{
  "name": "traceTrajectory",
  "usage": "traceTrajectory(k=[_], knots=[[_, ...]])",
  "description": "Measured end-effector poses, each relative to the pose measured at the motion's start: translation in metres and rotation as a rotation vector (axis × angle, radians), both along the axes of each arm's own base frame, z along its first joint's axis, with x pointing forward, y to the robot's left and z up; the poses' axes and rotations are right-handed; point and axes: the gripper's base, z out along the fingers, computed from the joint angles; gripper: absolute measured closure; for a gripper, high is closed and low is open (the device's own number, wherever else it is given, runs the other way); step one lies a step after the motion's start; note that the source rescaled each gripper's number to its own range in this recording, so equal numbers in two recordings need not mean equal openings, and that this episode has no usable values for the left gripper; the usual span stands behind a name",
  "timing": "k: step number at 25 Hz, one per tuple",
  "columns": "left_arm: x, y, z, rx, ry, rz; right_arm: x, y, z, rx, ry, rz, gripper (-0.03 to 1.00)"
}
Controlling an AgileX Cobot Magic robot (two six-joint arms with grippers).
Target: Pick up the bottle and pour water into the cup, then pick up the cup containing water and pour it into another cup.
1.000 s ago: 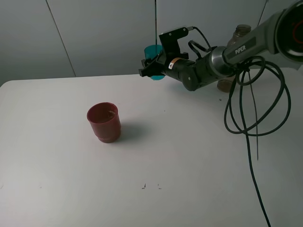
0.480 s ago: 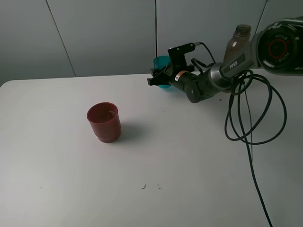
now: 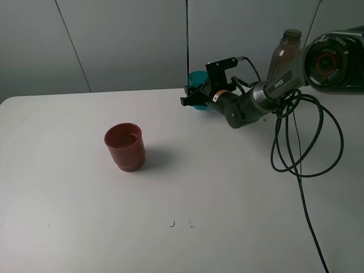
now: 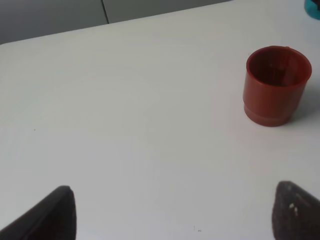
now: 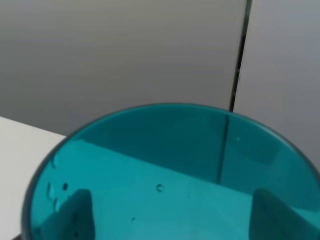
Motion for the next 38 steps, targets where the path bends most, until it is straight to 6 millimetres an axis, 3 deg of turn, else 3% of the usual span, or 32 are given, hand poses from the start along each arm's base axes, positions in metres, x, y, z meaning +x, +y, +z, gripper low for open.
traceTrajectory(k=[3,4,5,7,8,10,24,32,38], knots=[[0.000,0.000,0.000,-0.002,0.000,0.001,0.000,0.000,0.000,0.010,0.004,-0.003,0.93],[0.000,0.000,0.000,-0.002,0.000,0.001,0.000,0.000,0.000,0.016,0.007,-0.005,0.87],[0.000,0.000,0.000,-0.002,0.000,0.001,0.000,0.000,-0.001,0.021,0.011,-0.007,0.70],[0.000,0.000,0.000,-0.003,0.000,0.002,0.000,0.000,-0.001,0.027,0.020,-0.010,0.18],[0.000,0.000,0.000,-0.003,0.000,0.002,0.000,0.000,-0.002,0.026,0.022,-0.010,0.07],[0.000,0.000,0.000,-0.003,0.000,0.002,0.000,0.000,-0.002,0.026,0.024,-0.009,-0.01],[0.000,0.000,0.000,-0.002,0.000,0.001,-0.005,0.001,0.009,-0.052,0.190,-0.007,-0.03],[0.000,0.000,0.000,-0.002,0.000,0.001,-0.023,-0.007,0.019,-0.123,0.325,-0.005,-0.03],[0.000,0.000,0.000,-0.002,0.000,0.001,-0.043,-0.014,0.044,-0.175,0.417,0.000,-0.03]])
